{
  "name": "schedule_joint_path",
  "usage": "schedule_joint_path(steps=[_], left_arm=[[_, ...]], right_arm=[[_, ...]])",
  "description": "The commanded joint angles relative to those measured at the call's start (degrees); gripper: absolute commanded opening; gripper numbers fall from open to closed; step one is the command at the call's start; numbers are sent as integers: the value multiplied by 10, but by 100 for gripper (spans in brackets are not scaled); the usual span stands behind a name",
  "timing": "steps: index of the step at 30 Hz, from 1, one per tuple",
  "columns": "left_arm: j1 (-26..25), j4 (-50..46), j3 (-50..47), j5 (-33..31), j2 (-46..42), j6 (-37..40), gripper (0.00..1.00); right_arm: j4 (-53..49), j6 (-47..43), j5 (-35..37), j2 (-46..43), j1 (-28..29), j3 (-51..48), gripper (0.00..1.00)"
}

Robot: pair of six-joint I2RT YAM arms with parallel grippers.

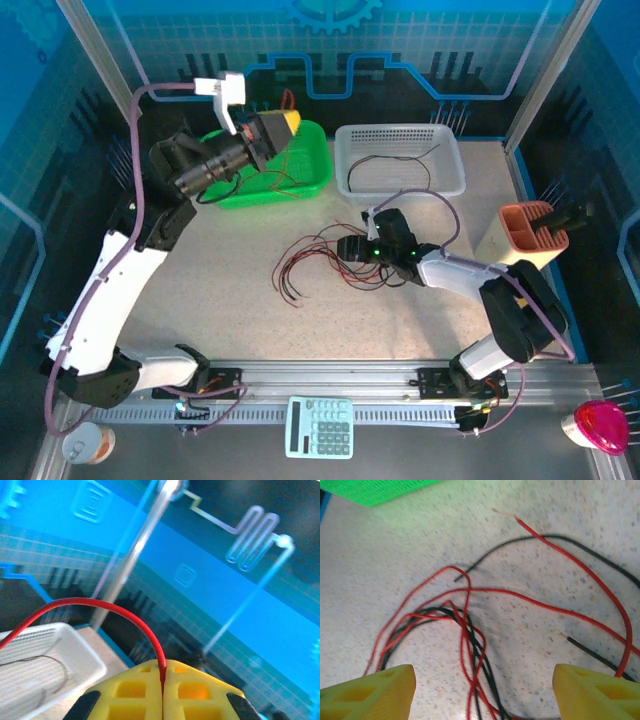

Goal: Untangle the cables

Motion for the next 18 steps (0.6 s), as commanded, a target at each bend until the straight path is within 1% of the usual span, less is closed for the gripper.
schedule_joint_path(steps=[1, 7, 10, 13, 18], left_arm=[[40, 2, -1, -7, 18, 1, 0], [96, 2, 22, -3, 75, 13, 0], [125, 24, 34, 14, 113, -4, 0], [143, 61, 44, 32, 152, -18, 0], [159, 92, 84, 56, 225, -37, 0]], right_arm=[[-32, -11, -13, -41, 10, 29, 76], [-65, -20, -19, -91, 13, 50, 78], [-78, -20, -19, -115, 12, 54, 79], [-96, -23, -15, -139, 13, 58, 79], [-125, -31, -4, -173, 13, 61, 80]])
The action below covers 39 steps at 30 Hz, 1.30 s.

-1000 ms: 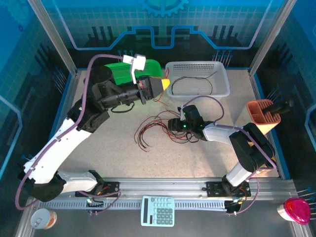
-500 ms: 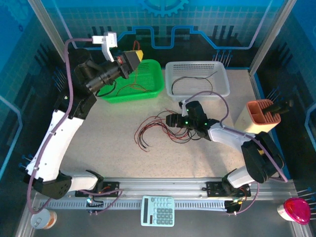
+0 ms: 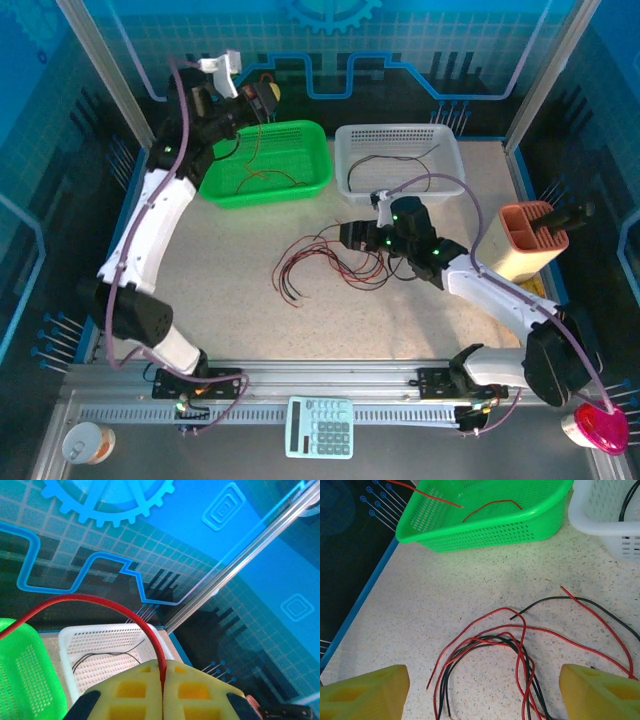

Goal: Untangle the cables

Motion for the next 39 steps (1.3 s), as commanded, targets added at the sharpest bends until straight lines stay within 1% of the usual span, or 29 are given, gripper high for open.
schedule_joint_path(steps=[1, 7, 12, 16, 19, 21, 23, 25, 26, 27, 30, 36, 39], left_arm=[[8, 48, 43, 35, 34, -22, 0], [11, 46, 68, 42, 107, -34, 0], [17, 23, 42, 36, 142, -20, 7], [34, -11, 0, 13, 151, 3, 8], [53, -37, -36, -20, 148, 21, 9], [66, -66, -46, -51, 149, 33, 11], [78, -91, -49, -71, 153, 44, 17], [85, -122, -43, -97, 160, 56, 27], [87, -141, -36, -116, 165, 62, 35], [88, -160, -28, -134, 169, 70, 46], [89, -203, -4, -166, 180, 88, 61], [90, -235, 26, -202, 173, 101, 79], [93, -251, 48, -210, 175, 105, 82]], right_arm=[[-38, -15, 7, -26, 9, 20, 80], [-57, -19, 20, -41, 8, 17, 80], [-66, -23, 29, -46, 8, 16, 80], [-74, -27, 33, -46, 7, 18, 80], [-81, -29, 37, -45, 6, 20, 80], [-82, -29, 38, -45, 6, 19, 80], [-82, -29, 37, -45, 6, 17, 80], [-81, -27, 39, -46, 6, 16, 80], [-81, -25, 41, -44, 6, 17, 80], [-83, -24, 44, -44, 6, 17, 80], [-91, -21, 48, -42, 6, 20, 80], [-110, -21, 61, -46, 6, 27, 80], [-115, -21, 66, -47, 6, 27, 80]])
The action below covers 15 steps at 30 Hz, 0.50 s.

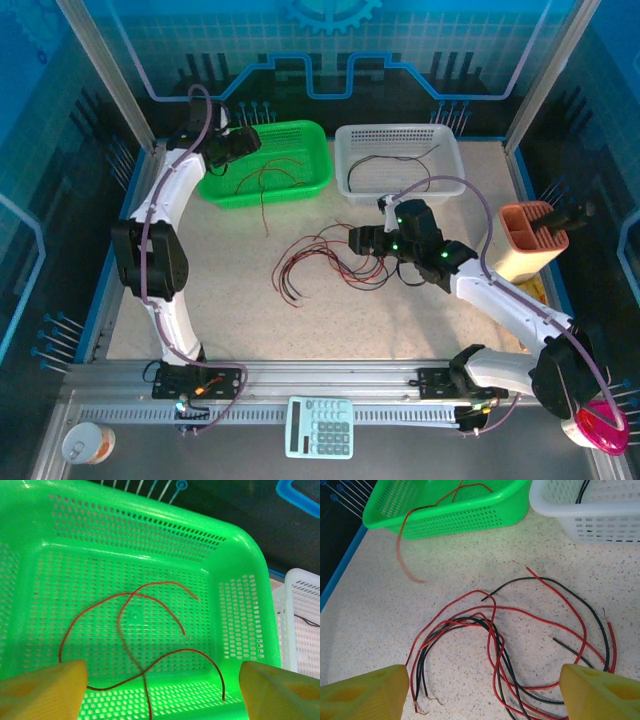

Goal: Untangle the cables

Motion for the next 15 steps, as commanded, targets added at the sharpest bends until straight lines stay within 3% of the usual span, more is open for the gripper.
schedule_joint_path(steps=[1, 8, 15], left_arm=[[5, -37, 40, -27, 0, 19, 82], [4, -39, 24, 18, -21, 10, 82], [-28, 83, -248, 20, -193, -15, 82]], right_arm=[[-18, 0, 15, -13, 6, 17, 80], [-23, 0, 17, -13, 5, 17, 80], [-24, -3, 14, -13, 4, 15, 80]])
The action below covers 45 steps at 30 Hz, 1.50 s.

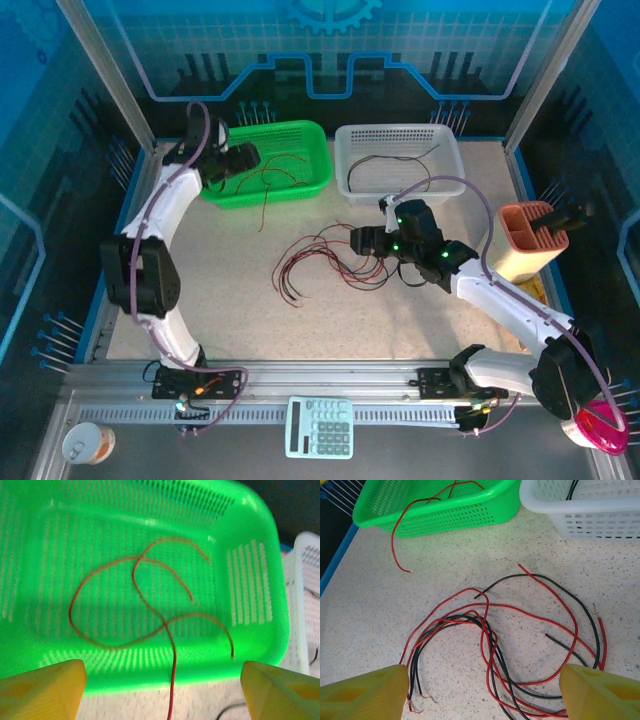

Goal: Untangle the cables

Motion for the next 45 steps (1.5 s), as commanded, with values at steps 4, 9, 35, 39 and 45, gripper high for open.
schedule_joint_path(steps=[4, 9, 35, 39, 45], left_arm=[[-36, 98, -187, 4, -156, -29, 82], [-64, 119, -241, -17, -157, -9, 82], [-91, 60, -121, -76, -1, 103, 0], [-91, 3, -66, -80, -26, 148, 0], [-91, -35, 25, -163, -8, 229, 0]], right_arm=[[-9, -6, -3, -8, 3, 14, 80], [-2, -2, -10, -3, 3, 12, 80], [-51, -12, 16, -30, 0, 46, 100], [-59, -8, 32, -29, -1, 56, 100], [-62, -3, 77, -28, -1, 62, 100]])
